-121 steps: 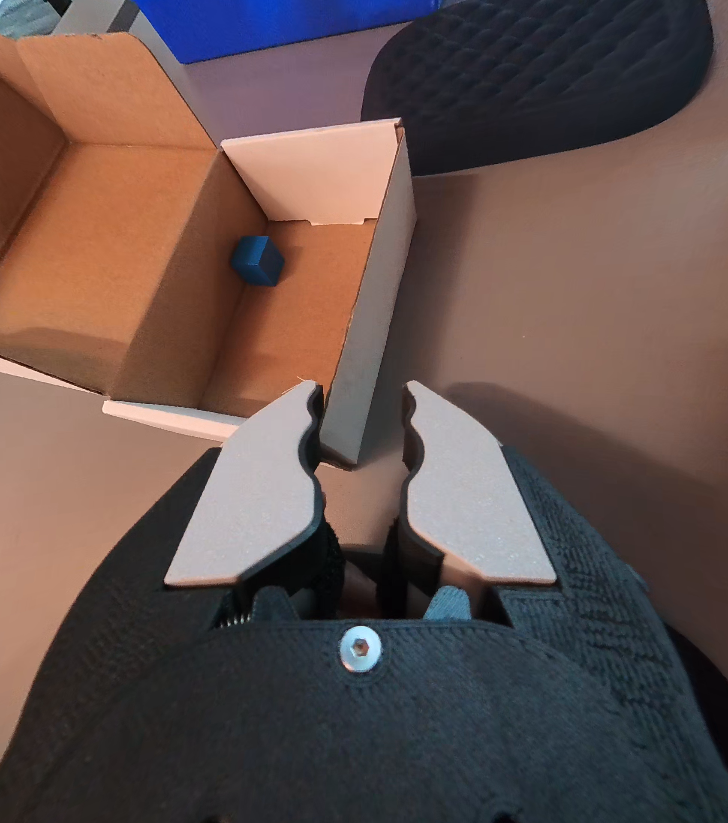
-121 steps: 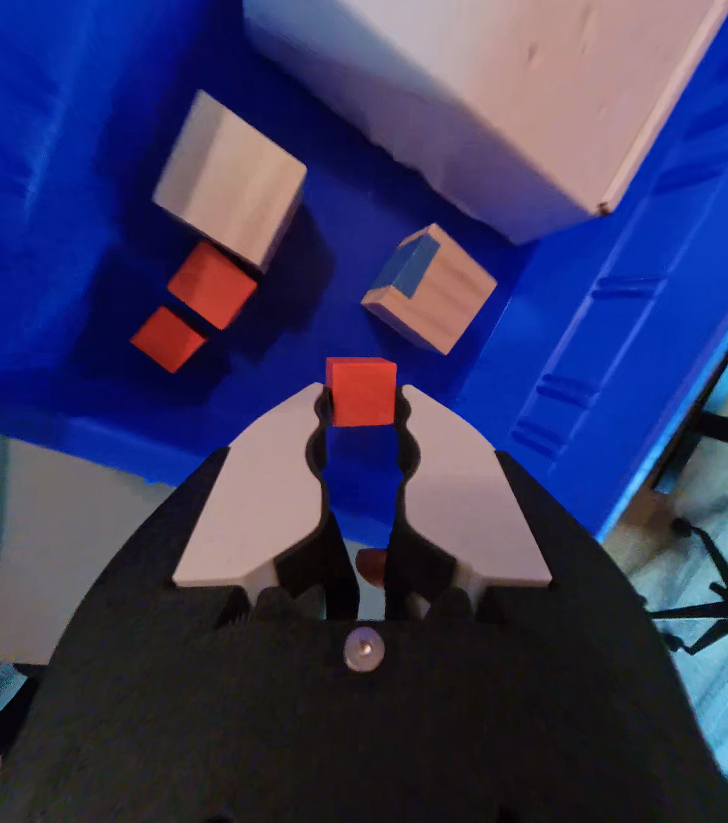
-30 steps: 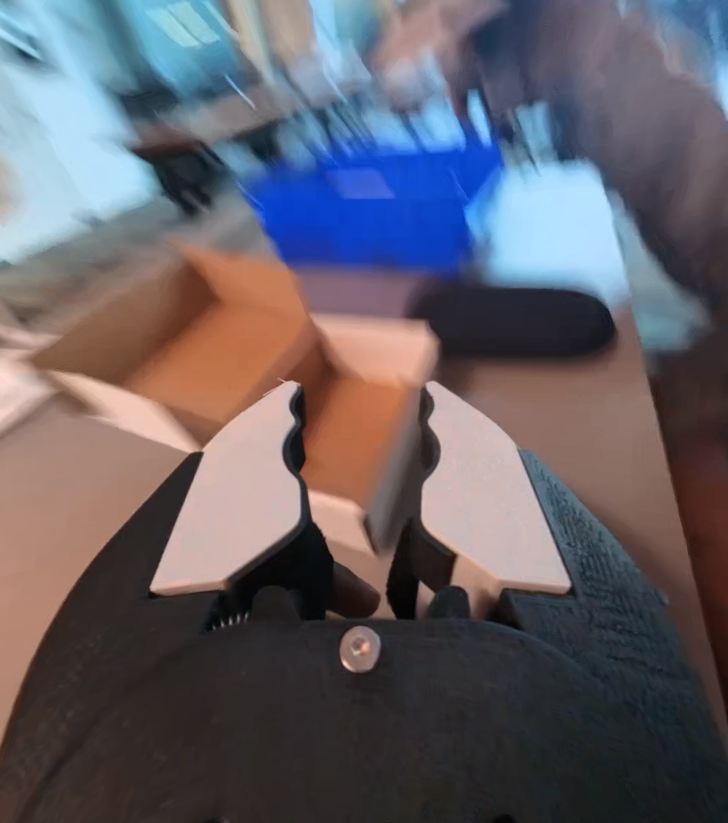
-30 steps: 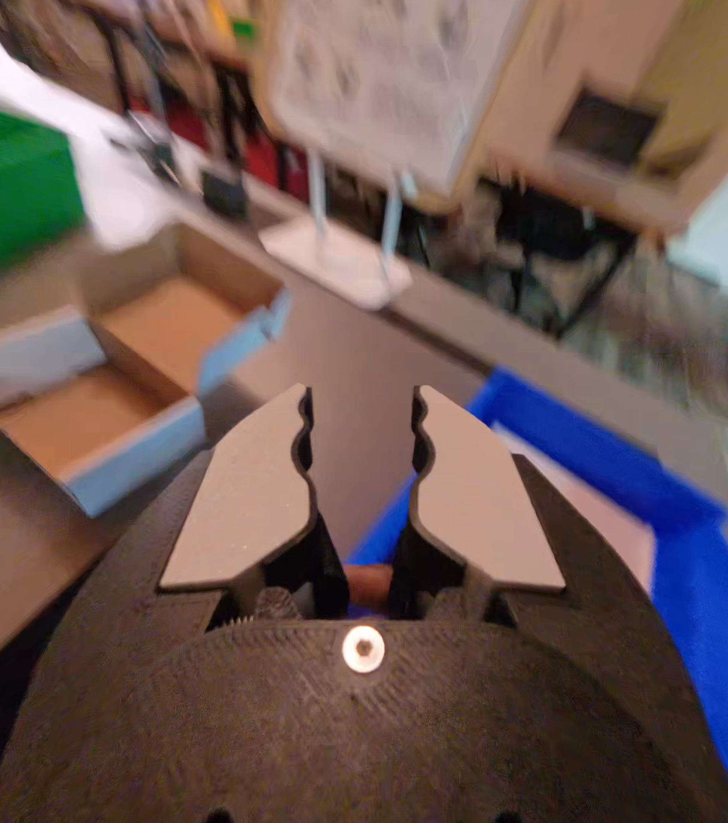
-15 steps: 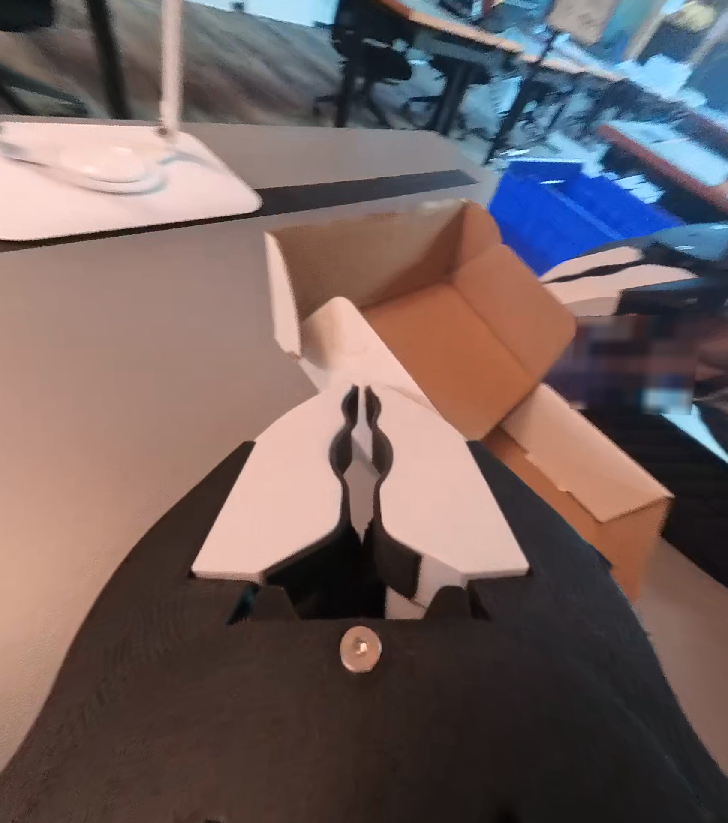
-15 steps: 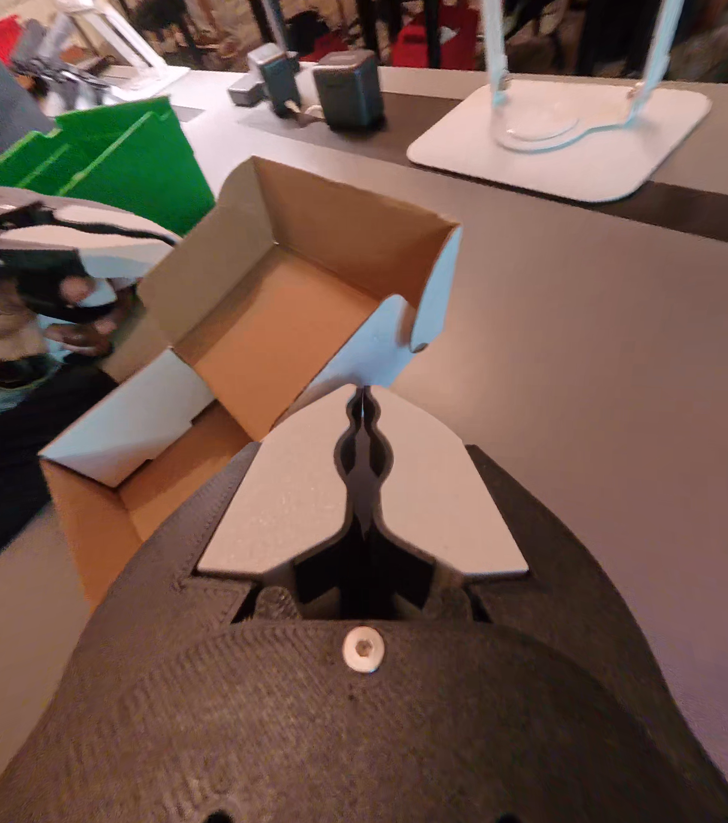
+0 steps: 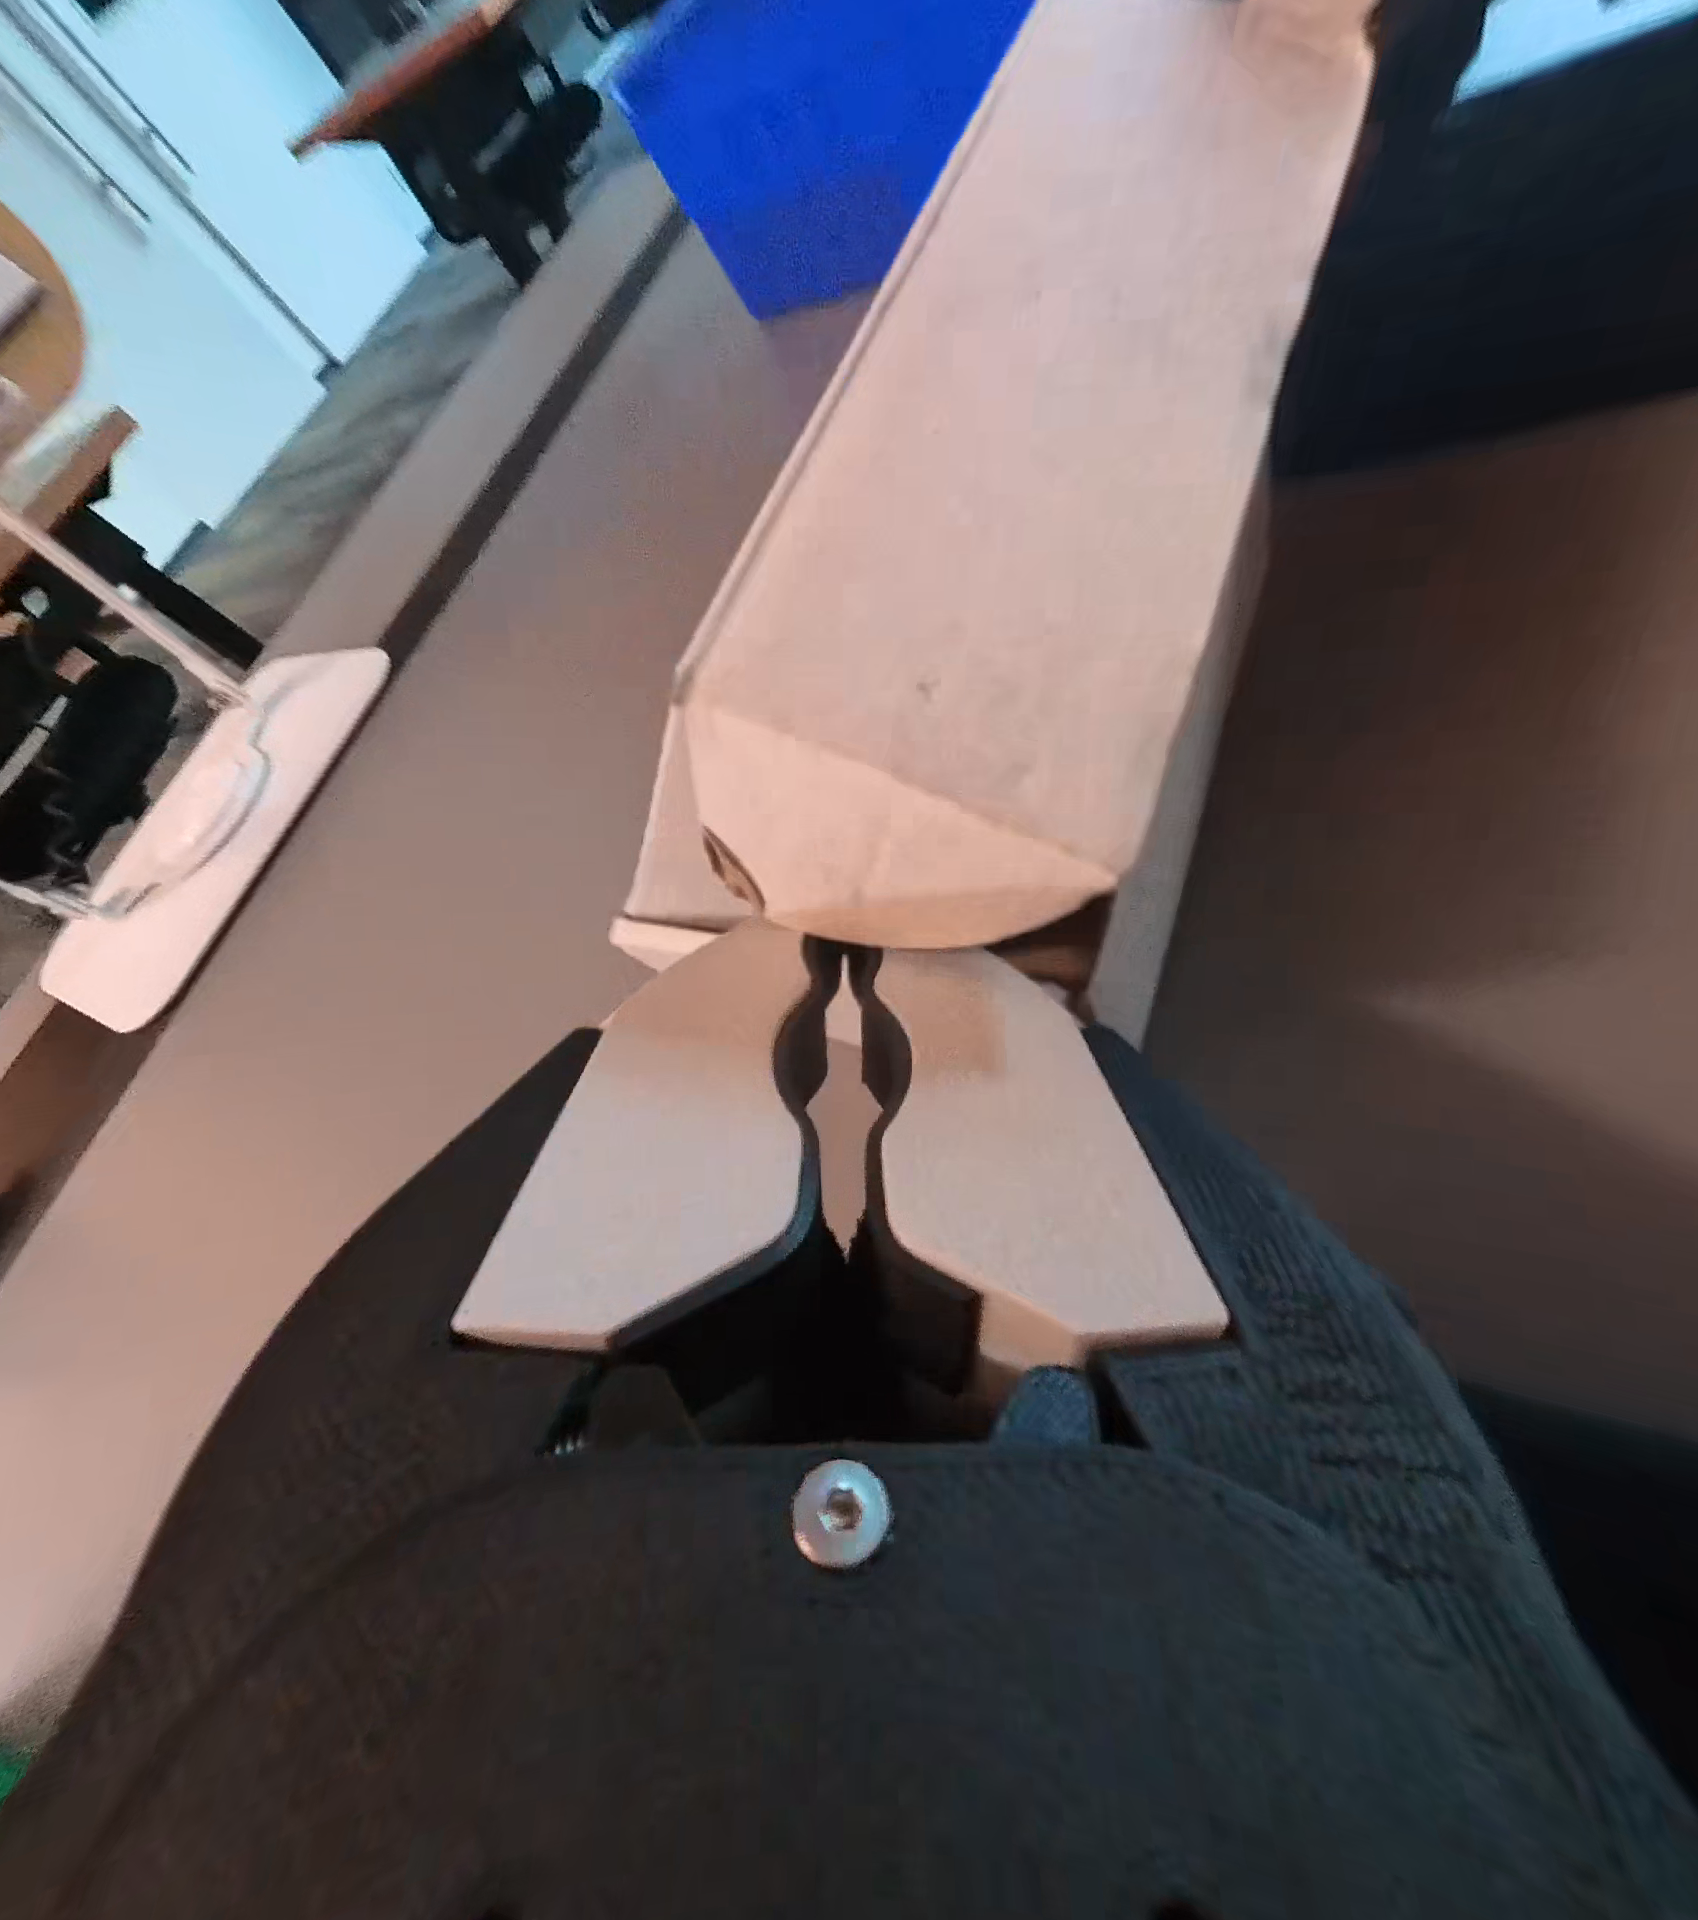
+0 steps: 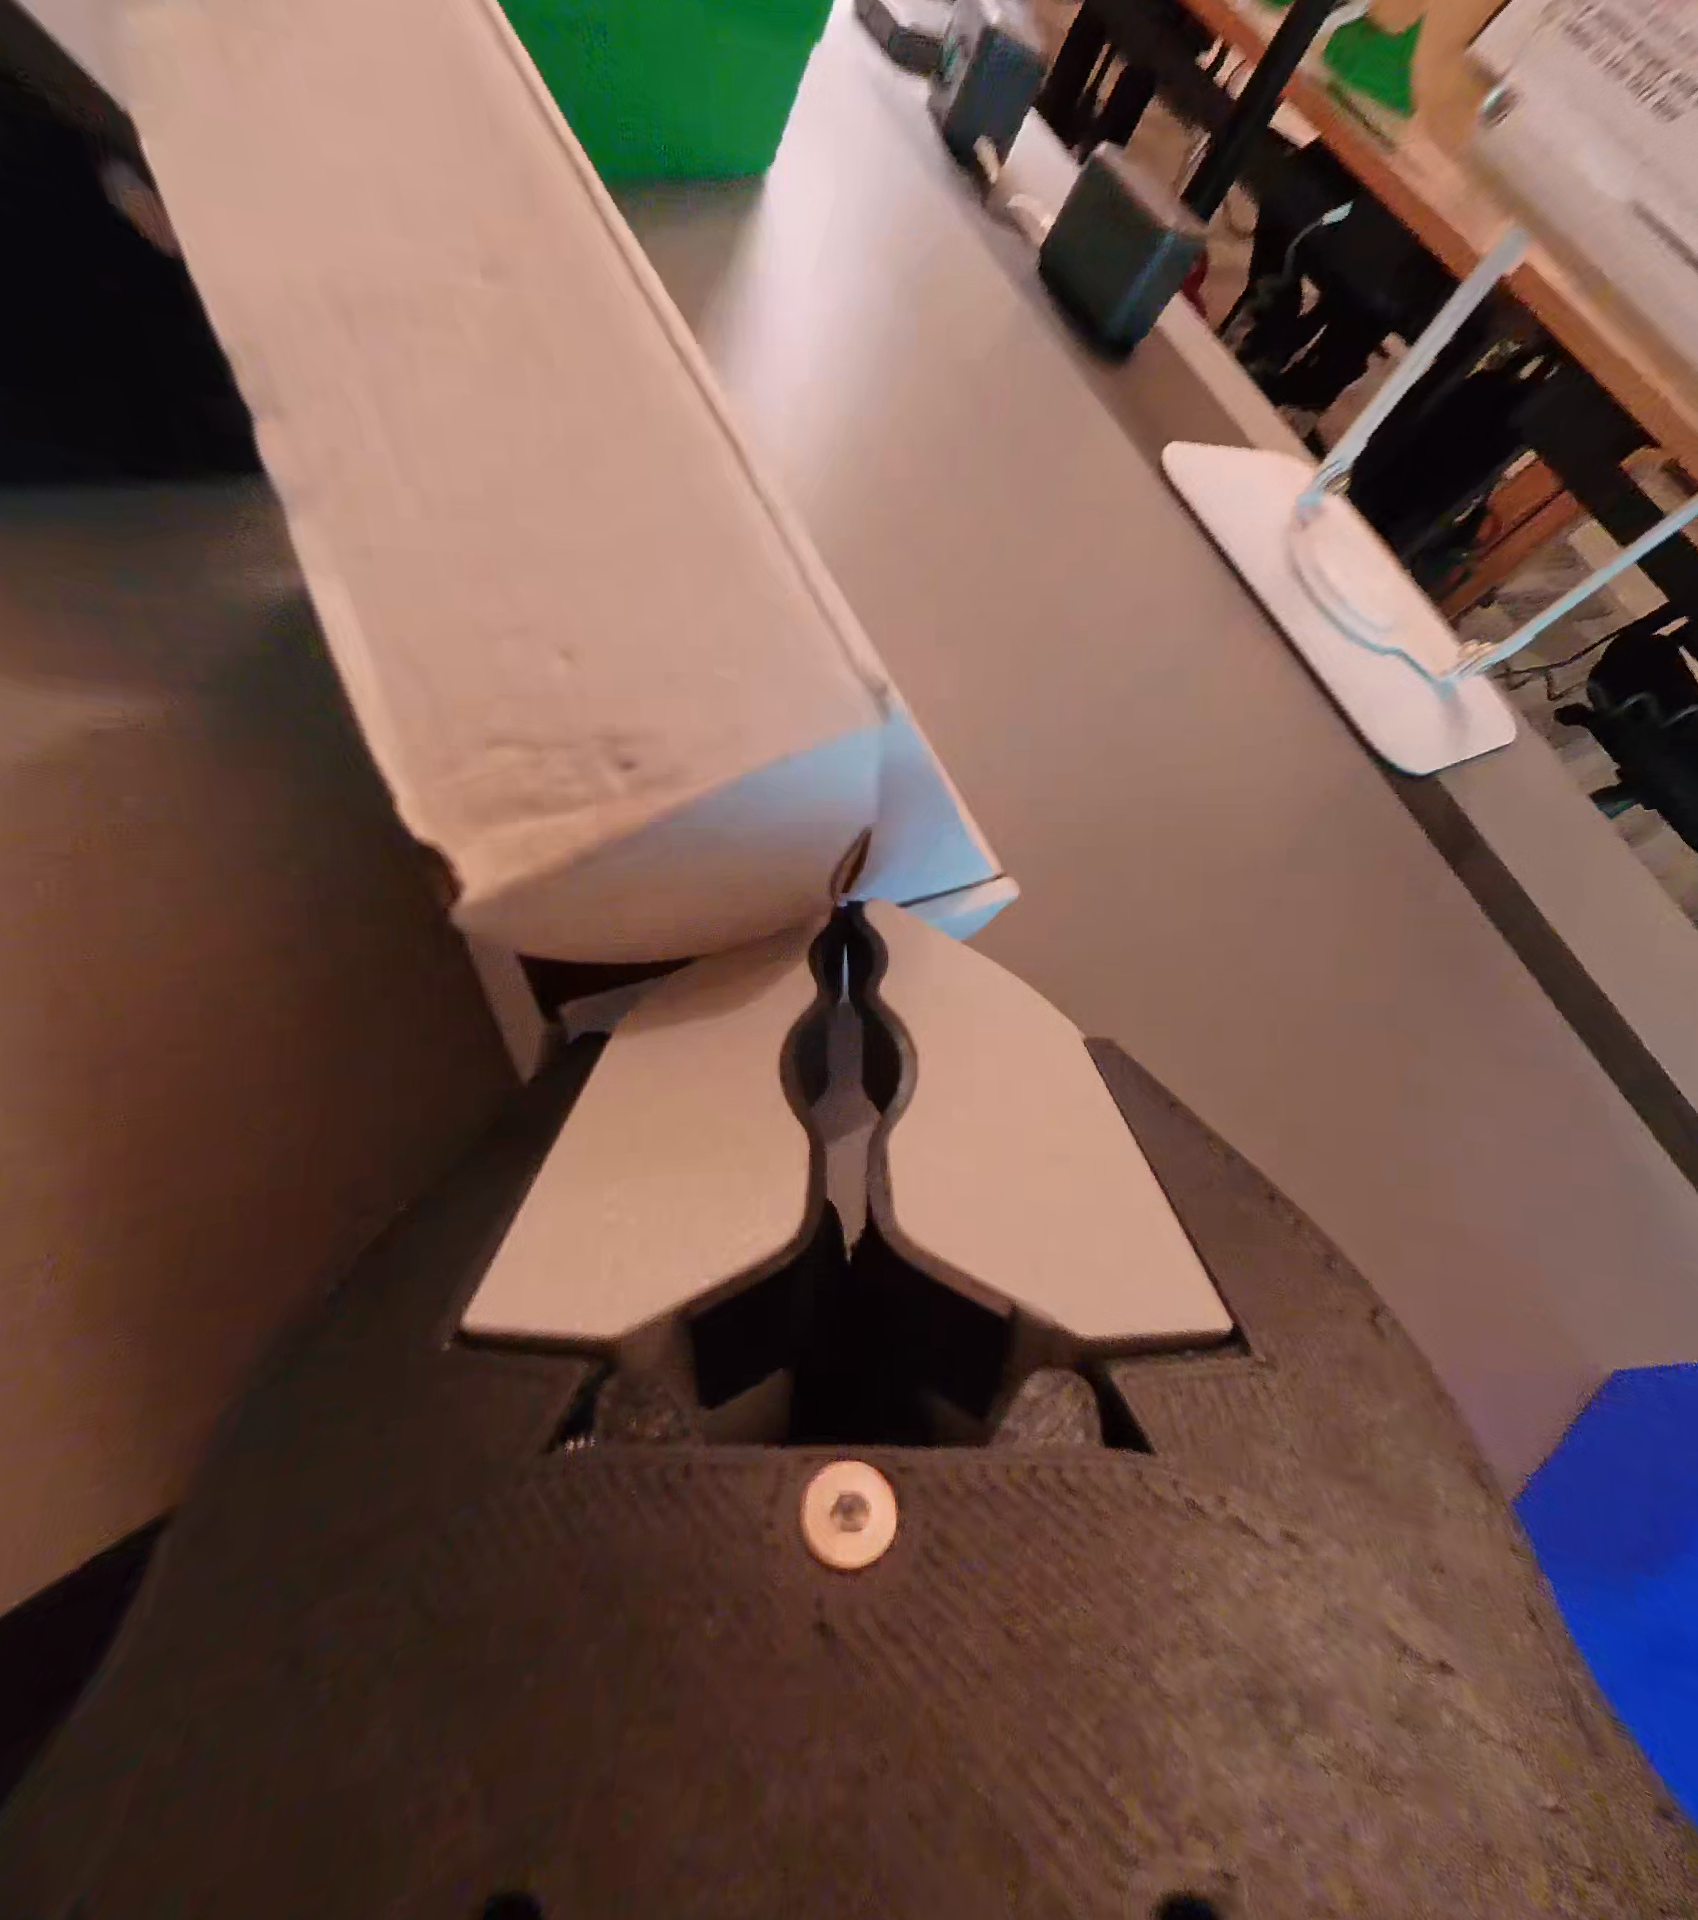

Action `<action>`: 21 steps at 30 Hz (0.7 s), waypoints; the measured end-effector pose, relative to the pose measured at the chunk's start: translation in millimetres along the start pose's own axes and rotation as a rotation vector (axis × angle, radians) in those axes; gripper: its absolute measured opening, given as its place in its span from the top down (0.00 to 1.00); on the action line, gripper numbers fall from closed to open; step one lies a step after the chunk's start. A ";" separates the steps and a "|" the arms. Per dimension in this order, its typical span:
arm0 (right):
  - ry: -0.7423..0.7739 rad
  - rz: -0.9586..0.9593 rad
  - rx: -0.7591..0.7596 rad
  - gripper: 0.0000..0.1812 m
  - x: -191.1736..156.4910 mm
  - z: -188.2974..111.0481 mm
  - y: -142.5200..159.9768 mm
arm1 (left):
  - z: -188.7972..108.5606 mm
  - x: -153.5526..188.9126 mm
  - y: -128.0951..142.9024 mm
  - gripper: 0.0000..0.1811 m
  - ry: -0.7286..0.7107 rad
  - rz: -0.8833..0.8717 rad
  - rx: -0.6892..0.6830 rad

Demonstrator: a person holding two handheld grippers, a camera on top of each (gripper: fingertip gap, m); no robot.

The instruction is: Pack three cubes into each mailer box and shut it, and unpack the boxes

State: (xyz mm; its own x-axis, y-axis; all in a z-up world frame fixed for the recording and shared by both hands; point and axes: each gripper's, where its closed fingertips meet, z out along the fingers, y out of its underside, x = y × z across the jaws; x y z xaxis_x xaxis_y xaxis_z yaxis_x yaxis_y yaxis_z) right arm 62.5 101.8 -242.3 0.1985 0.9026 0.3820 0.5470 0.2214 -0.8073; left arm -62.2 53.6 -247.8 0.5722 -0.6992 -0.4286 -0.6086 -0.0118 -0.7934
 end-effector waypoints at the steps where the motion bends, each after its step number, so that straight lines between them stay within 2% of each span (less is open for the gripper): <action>1: -0.009 -0.013 -0.021 1.00 -2.2 1.7 5.4 | 1.2 2.1 2.1 1.00 0.001 0.008 -0.010; 3: -0.007 -0.012 -0.002 0.96 0.6 -2.4 4.8 | -4.4 -0.1 0.5 0.93 -0.018 0.002 -0.016; 5: -0.030 -0.013 0.023 0.84 2.3 -16.4 2.6 | -18.0 -1.6 -5.8 0.80 -0.039 -0.024 0.024; 6: -0.022 -0.024 0.050 0.81 4.5 -26.3 0.9 | -26.2 -2.8 -8.4 0.73 -0.068 -0.020 0.053; 8: -0.011 -0.093 0.128 0.71 1.1 -46.4 -4.3 | -41.0 -2.2 -16.5 0.64 -0.139 0.061 0.124; 10: 0.043 -0.230 0.230 0.68 -7.4 -60.7 -15.4 | -50.0 0.6 -36.6 0.59 -0.226 0.181 0.244; 11: 0.062 -0.325 0.266 0.67 -16.2 -62.5 -21.5 | -49.2 6.0 -45.4 0.59 -0.235 0.239 0.274; 13: 0.090 -0.467 0.261 0.65 -29.3 -52.4 -27.4 | -36.4 13.1 -48.2 0.60 -0.220 0.316 0.215; 14: 0.101 -0.496 0.250 0.66 -31.5 -44.8 -29.4 | -29.8 12.3 -46.2 0.69 -0.223 0.344 0.171; 15: 0.129 -0.511 0.237 0.68 -28.4 -38.8 -31.5 | -26.1 9.2 -45.3 0.70 -0.236 0.355 0.141; 16: 0.146 -0.528 0.232 0.75 -24.2 -36.2 -33.2 | -24.5 9.6 -44.9 0.70 -0.213 0.349 0.126; 17: 0.123 -0.527 0.241 0.82 -24.3 -36.4 -35.5 | -25.1 9.2 -45.3 0.71 -0.188 0.301 0.118; 20: -0.024 -0.410 0.246 0.90 -34.6 -44.9 -42.0 | -34.3 23.9 -43.9 0.72 0.020 0.096 0.097; 21: -0.086 -0.353 0.232 0.93 -40.6 -47.8 -42.2 | -38.6 35.6 -45.9 0.84 0.122 0.043 0.105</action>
State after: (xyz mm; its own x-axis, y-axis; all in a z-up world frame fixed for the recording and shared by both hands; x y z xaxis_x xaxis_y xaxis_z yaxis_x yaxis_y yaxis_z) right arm 70.2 38.1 -202.3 -0.0415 0.7820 0.6219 0.3702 0.5902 -0.7174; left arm -35.1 1.7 -210.0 0.4715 -0.7793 -0.4128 -0.5666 0.0909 -0.8190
